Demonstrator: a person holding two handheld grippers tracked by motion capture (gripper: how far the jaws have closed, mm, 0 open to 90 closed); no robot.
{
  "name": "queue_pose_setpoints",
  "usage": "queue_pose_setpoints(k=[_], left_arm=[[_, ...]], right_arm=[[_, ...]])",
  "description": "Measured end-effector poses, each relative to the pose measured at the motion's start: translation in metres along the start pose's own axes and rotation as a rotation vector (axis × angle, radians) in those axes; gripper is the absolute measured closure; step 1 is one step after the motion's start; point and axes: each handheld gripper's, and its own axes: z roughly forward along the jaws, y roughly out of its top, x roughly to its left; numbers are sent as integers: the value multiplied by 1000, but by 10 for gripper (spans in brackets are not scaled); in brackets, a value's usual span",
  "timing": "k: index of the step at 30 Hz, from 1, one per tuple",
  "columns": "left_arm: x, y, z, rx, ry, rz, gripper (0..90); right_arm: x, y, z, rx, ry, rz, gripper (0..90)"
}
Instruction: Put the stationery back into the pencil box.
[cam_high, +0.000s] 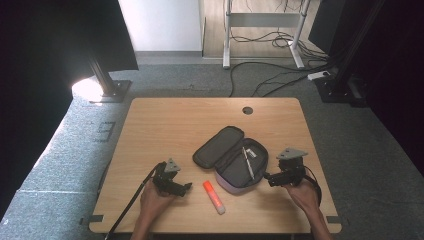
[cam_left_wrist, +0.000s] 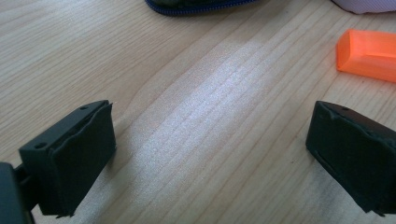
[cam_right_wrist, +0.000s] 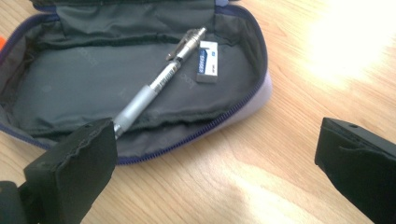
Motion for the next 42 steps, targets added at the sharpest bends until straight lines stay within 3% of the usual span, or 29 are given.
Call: queue_pose_setpoints(k=[10, 27, 42], left_arm=[[0, 0, 0, 0, 0, 0, 11], [0, 0, 0, 0, 0, 0, 10], [-1, 0, 0, 1, -6, 6, 10]], right_arm=[[-5, -17, -5, -11, -12, 33, 0], [-12, -48, 3, 6, -28, 81, 0], [-12, -63, 12, 46, -33, 88, 0]])
